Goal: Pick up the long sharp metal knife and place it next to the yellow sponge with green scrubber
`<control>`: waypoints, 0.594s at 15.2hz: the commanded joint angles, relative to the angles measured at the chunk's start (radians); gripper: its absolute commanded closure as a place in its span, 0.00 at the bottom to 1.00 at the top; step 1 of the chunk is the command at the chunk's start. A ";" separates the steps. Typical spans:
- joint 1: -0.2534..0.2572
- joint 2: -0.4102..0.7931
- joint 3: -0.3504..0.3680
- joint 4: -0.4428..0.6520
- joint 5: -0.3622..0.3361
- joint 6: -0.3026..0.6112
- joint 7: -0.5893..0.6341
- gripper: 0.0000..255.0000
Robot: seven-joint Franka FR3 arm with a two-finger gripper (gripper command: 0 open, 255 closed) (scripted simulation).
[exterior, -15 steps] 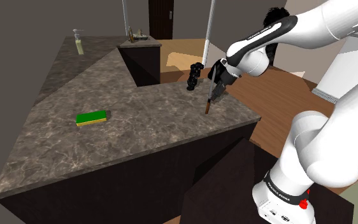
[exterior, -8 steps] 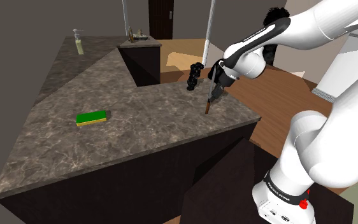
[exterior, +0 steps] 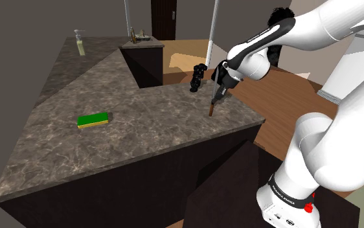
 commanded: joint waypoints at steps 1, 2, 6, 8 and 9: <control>0.000 0.000 0.000 0.000 0.000 0.000 0.000 1.00; 0.000 0.000 0.000 0.000 0.000 0.000 0.000 1.00; -0.027 -0.026 0.025 0.006 -0.043 -0.021 0.039 1.00; -0.051 -0.049 0.048 0.014 -0.079 -0.044 0.073 1.00; -0.062 -0.060 0.058 0.018 -0.096 -0.056 0.089 1.00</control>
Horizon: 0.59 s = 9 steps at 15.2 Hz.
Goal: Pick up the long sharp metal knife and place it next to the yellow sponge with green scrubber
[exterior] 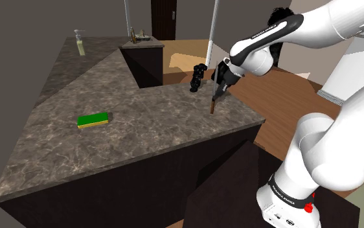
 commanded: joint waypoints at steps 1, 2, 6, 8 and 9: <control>-0.021 -0.021 0.021 0.009 -0.031 -0.023 0.031 1.00; -0.030 -0.031 0.031 0.014 -0.046 -0.036 0.045 1.00; -0.063 -0.068 0.067 0.037 -0.092 -0.086 0.094 1.00; -0.077 -0.084 0.083 0.050 -0.111 -0.112 0.116 1.00; -0.083 -0.092 0.090 0.057 -0.119 -0.125 0.125 1.00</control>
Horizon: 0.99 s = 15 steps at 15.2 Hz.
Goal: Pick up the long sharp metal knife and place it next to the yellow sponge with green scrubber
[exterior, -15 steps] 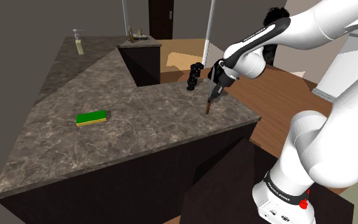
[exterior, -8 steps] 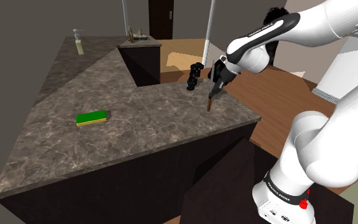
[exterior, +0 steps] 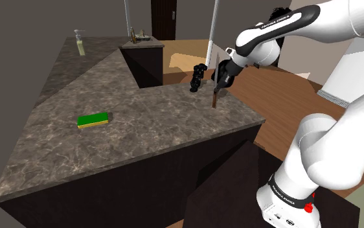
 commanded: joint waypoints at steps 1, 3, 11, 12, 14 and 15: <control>-0.010 -0.013 0.014 0.018 -0.015 -0.028 0.019 1.00; -0.020 -0.027 0.027 0.033 -0.029 -0.054 0.037 1.00; -0.048 -0.071 0.072 0.102 -0.069 -0.159 0.096 1.00; -0.050 -0.076 0.077 0.111 -0.072 -0.172 0.102 1.00; -0.054 -0.084 0.086 0.131 -0.079 -0.198 0.114 1.00; -0.056 -0.087 0.090 0.141 -0.081 -0.211 0.120 1.00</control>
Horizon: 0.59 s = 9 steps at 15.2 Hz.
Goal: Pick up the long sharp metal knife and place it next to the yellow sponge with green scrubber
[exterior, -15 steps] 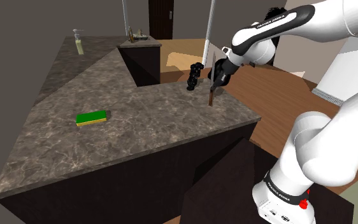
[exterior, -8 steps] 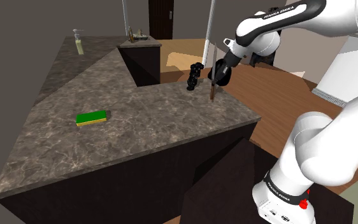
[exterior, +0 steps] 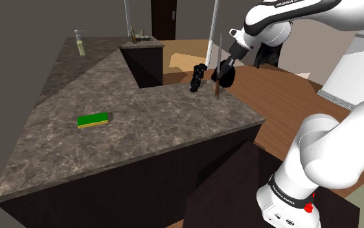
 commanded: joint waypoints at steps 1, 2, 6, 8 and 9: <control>-0.002 -0.004 0.005 0.024 -0.004 -0.027 0.008 1.00; -0.003 -0.007 0.009 0.034 -0.006 -0.040 0.013 1.00; -0.007 -0.016 0.023 0.078 -0.013 -0.091 0.033 1.00; -0.008 -0.020 0.029 0.101 -0.016 -0.117 0.042 1.00; -0.008 -0.021 0.032 0.113 -0.017 -0.130 0.046 1.00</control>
